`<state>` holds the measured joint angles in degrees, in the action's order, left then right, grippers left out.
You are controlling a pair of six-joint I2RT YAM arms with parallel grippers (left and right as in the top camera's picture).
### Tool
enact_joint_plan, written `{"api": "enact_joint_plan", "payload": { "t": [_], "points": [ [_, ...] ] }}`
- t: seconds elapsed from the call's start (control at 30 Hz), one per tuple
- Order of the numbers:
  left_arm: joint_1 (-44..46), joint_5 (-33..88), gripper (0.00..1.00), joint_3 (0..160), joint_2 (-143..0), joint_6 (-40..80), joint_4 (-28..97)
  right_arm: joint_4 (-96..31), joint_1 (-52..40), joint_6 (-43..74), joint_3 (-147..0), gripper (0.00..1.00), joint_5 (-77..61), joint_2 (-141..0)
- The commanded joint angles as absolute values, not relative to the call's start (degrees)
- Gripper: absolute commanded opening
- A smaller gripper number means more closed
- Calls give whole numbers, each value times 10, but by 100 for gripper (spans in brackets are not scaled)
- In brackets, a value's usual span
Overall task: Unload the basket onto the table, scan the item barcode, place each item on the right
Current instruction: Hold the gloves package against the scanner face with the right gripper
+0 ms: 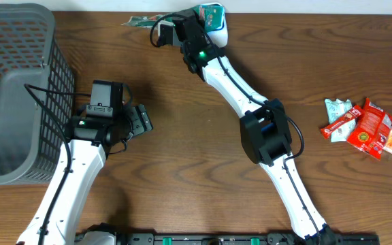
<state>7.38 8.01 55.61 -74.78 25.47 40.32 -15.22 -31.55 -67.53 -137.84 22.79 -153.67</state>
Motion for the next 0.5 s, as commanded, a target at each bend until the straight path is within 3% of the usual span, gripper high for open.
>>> {"api": "enact_joint_plan", "payload": {
  "t": [0.0,0.47],
  "points": [
    [72,75,85,558,-749,253,405,-150,-315,-656,-1386,1,213,-1533],
    [72,75,85,558,-749,253,405,-146,-309,-639,-1387,1,215,-1487]
  ]
}}
